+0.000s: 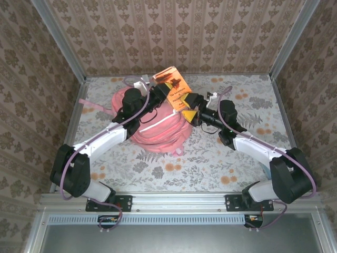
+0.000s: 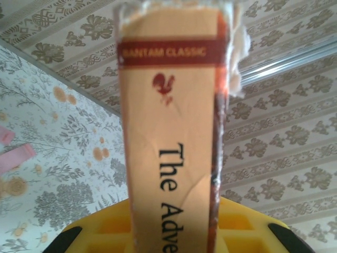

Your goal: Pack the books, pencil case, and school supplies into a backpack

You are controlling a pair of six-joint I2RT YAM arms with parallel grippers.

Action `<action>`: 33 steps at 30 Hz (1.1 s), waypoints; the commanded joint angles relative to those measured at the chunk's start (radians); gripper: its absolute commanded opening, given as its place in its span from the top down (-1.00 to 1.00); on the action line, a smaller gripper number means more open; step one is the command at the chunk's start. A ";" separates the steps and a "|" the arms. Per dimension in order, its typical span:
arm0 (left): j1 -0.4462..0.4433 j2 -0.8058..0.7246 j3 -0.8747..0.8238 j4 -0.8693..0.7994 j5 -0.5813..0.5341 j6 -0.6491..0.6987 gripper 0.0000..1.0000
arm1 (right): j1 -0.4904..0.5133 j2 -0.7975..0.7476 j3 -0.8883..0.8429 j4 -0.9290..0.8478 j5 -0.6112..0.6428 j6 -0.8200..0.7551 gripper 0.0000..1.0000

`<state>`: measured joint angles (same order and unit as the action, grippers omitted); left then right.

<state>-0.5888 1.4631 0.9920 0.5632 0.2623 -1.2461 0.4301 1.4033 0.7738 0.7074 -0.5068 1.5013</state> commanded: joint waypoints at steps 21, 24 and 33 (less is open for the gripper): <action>-0.013 0.017 -0.067 0.104 -0.104 -0.133 0.65 | 0.006 0.057 -0.014 0.193 0.084 0.148 0.37; -0.012 0.003 -0.078 0.072 -0.117 -0.122 0.45 | 0.006 0.045 0.000 0.106 0.074 0.088 0.63; 0.038 -0.147 -0.159 -0.235 -0.141 0.030 -0.77 | -0.014 -0.084 0.088 -0.401 0.132 -0.310 0.77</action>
<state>-0.5758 1.3972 0.8505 0.4484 0.1459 -1.2972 0.4278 1.3968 0.7940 0.4900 -0.4213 1.3842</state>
